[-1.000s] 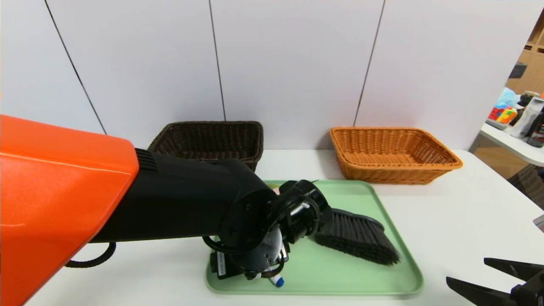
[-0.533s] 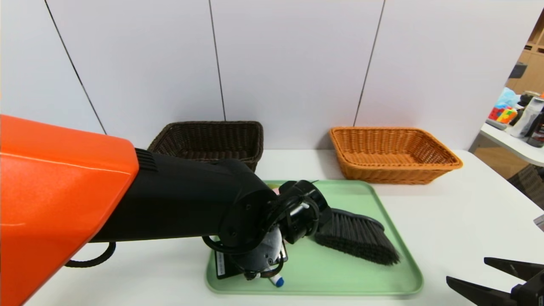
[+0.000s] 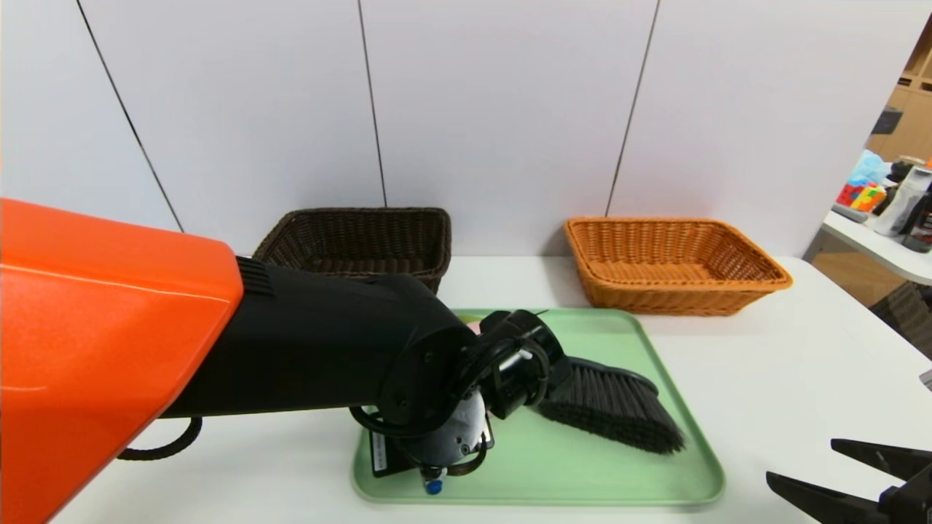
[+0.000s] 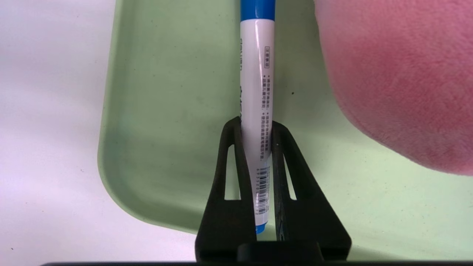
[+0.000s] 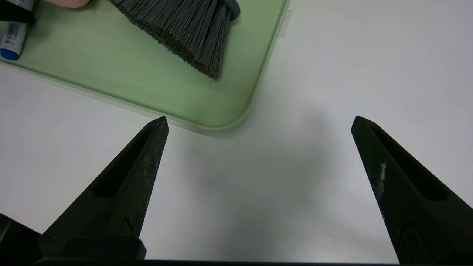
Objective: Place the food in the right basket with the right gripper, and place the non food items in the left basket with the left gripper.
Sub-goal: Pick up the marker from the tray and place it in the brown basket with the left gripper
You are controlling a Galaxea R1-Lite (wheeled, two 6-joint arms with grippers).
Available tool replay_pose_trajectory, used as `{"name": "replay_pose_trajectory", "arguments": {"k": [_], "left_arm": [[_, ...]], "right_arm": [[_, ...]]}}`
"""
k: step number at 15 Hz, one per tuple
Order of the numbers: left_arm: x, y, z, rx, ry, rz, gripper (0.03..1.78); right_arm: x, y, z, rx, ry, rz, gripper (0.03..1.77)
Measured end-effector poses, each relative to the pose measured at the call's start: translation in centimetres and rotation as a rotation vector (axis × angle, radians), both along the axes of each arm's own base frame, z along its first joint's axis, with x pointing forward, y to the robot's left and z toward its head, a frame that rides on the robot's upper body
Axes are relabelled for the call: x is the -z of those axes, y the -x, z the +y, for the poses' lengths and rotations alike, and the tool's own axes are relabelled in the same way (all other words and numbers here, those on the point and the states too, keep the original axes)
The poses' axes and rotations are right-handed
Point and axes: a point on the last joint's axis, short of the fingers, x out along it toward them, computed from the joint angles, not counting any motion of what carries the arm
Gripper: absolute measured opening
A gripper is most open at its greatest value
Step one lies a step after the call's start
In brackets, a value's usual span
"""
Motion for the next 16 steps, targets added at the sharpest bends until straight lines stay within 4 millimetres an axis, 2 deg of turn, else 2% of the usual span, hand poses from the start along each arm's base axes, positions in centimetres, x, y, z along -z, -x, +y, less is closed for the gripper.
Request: {"name": "replay_pose_trajectory", "arguments": {"k": [4,7,10,16], "left_arm": [[-0.3,0.0,0.1,0.001,0.001,-0.002,0.19],[-1.8,0.2,0.6,0.020,0.016,-0.036,0.19],[-4.7,-0.8,1.9,0.040,0.032,-0.121,0.19],[-11.1,-4.7,5.6,-0.002,0.103,-0.289,0.19]], "right_arm": [[0.0,0.1,0.0,0.000,-0.001,-0.001,1.71],[0.0,0.1,0.0,0.000,-0.001,-0.003,1.71],[0.0,0.2,0.0,0.002,-0.003,-0.007,1.71],[0.1,0.5,-0.1,0.002,-0.003,-0.013,1.71]]}}
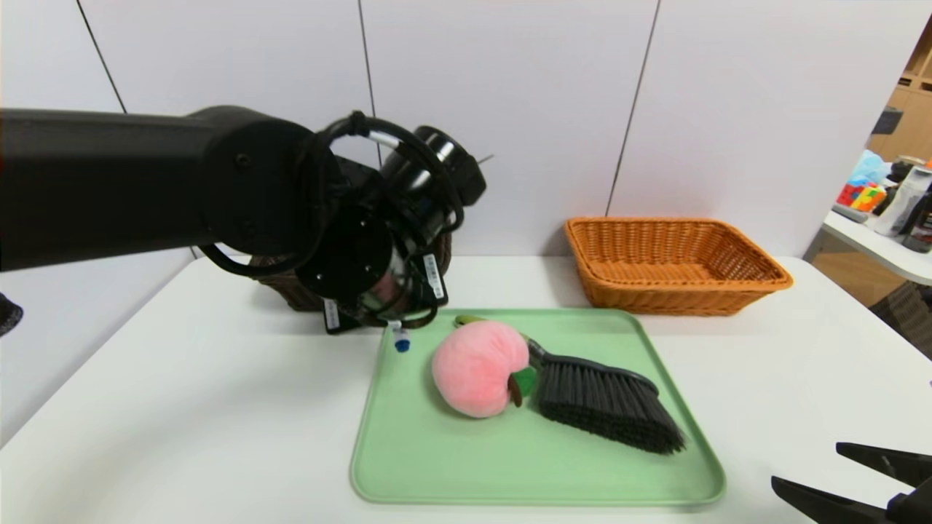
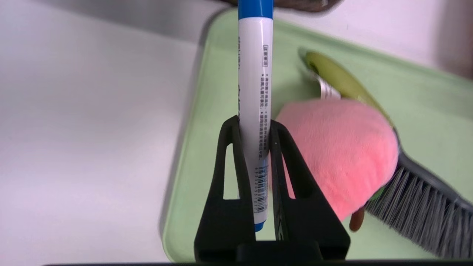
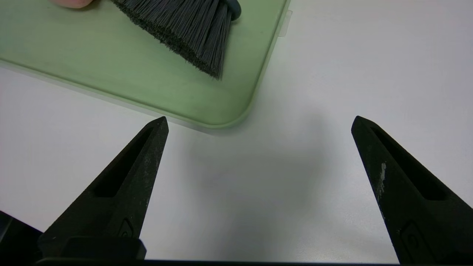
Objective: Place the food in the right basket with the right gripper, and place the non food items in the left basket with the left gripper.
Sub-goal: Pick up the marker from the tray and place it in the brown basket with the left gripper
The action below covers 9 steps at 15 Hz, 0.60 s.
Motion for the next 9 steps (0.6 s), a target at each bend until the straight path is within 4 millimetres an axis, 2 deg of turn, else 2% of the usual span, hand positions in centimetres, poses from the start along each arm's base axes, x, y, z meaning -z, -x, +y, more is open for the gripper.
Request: {"name": "replay_pose_trajectory", "arguments": {"k": [4,9], "left_arm": [[-2.8,-2.0,2.4,0.002,-0.027,-0.086,0.19],[-5.2,-5.5,6.9,0.077,-0.160,-0.165,0.19]], "right_arm": [[0.1,0.1,0.0,0.000,-0.001,-0.001,1.71],[0.7,0.6,-0.1,0.000,0.001,0.012,1.71]]}}
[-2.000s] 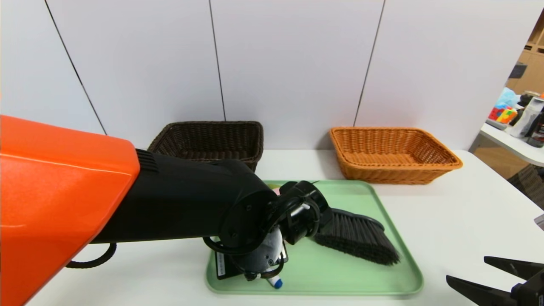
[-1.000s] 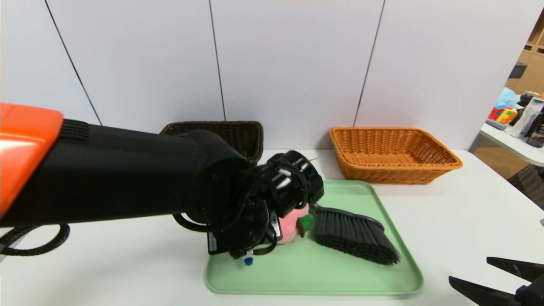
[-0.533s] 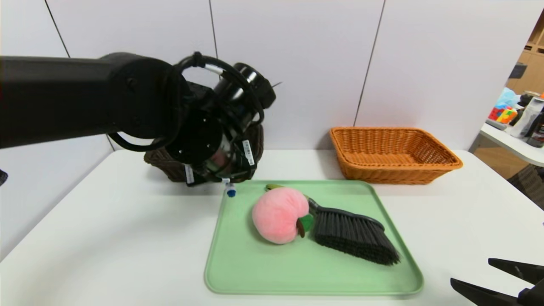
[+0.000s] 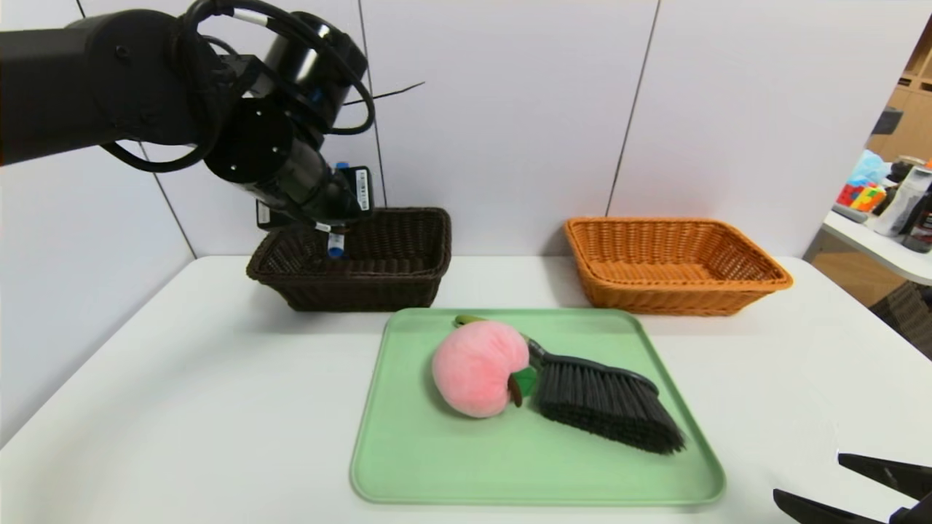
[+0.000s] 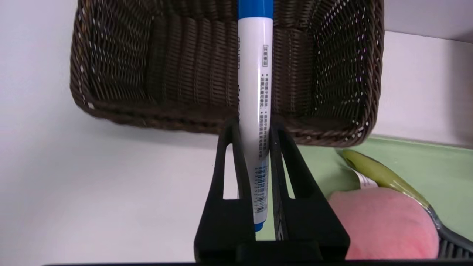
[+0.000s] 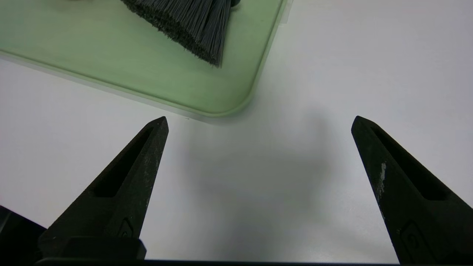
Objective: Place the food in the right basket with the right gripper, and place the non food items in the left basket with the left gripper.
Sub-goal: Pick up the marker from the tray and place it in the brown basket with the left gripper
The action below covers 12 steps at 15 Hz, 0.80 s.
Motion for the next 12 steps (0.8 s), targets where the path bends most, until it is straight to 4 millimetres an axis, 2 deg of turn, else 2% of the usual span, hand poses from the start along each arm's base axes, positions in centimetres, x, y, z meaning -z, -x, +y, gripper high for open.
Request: {"name": "replay_pose_trajectory", "arguments": {"k": [3,7,12], "left_arm": [[-0.4,-2.5,1.8,0.082,-0.092,-0.081,0.19],[0.6,-5.6,4.0,0.205,-0.290,-0.117,0.19],[2.4,-7.2,5.5,0.397,-0.427,-0.075,0.19]], "right_arm": [[0.5,0.3,0.0,-0.001,0.002,0.014,1.71],[0.5,0.5,-0.1,-0.001,0.000,0.003,1.71],[0.4,0.7,-0.1,0.000,-0.003,-0.013,1.71]]}}
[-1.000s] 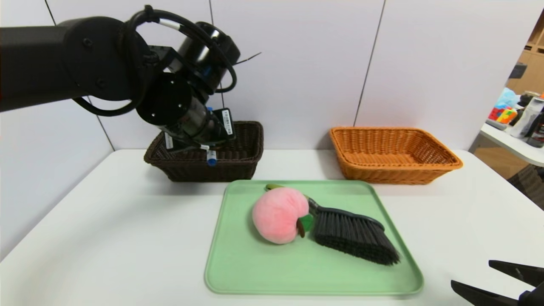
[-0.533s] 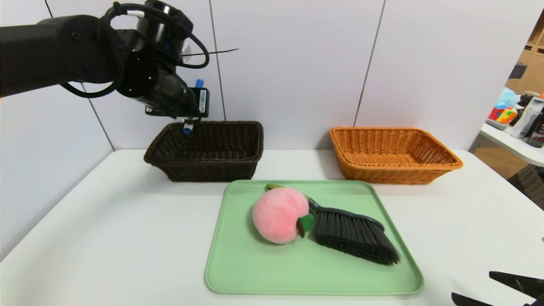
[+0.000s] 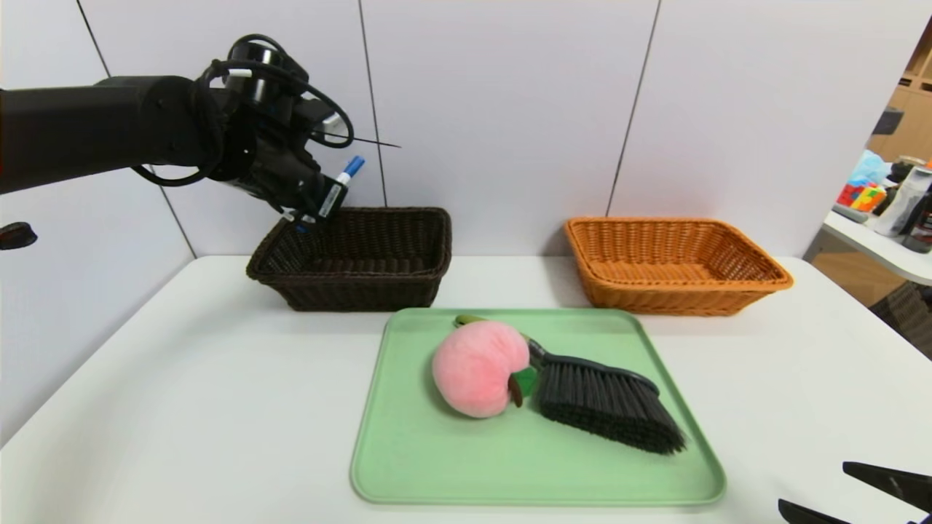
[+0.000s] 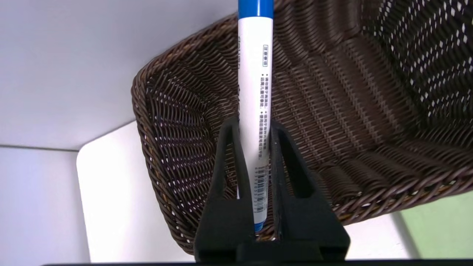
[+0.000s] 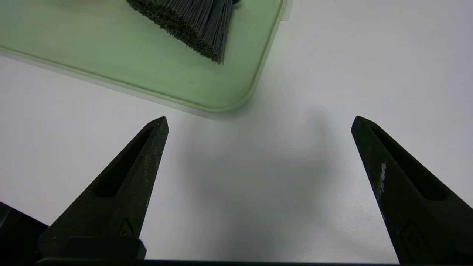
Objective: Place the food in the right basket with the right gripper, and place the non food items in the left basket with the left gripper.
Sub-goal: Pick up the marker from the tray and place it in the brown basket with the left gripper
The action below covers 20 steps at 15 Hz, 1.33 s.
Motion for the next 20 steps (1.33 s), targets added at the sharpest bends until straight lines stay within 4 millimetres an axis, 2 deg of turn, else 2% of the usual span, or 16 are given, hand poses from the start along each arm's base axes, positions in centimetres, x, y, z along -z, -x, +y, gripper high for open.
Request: {"name": "replay_pose_trajectory", "arguments": {"k": [3,7,15,20], "left_arm": [[0.4,-0.2,0.9,0.096,-0.066,0.012,0.19],[0.9,-0.9,3.1,0.330,-0.203,-0.004,0.19],[3.9,-3.4,5.3,0.692,-0.382,-0.065,0.19],[5.3,-4.9,5.4,0.718,-0.396,-0.074,0.19]], "right_arm": [[0.0,0.1,0.0,0.000,0.001,0.000,1.71],[0.0,0.1,0.0,0.000,0.000,-0.002,1.71],[0.0,0.2,0.0,0.001,0.001,0.001,1.71],[0.0,0.1,-0.1,0.006,0.001,0.001,1.71]]}}
